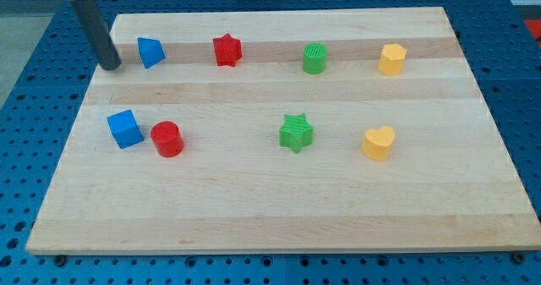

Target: Move the blue cube slightly up and right

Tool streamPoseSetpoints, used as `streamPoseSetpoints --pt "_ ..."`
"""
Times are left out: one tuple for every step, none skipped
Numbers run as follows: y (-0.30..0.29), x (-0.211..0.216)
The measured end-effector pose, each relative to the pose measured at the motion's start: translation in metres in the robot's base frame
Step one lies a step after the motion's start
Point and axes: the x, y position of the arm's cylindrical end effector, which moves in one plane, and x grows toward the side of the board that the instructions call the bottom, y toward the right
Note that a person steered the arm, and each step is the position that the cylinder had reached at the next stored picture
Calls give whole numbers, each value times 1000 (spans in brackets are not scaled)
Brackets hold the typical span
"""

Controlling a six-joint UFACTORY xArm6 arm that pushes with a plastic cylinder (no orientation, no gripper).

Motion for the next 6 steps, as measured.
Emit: streamPoseSetpoints --pt "-5 23" --pt "-18 47" --pt "-22 75" --pt "-22 76" --pt "-18 116" --pt "-13 147"
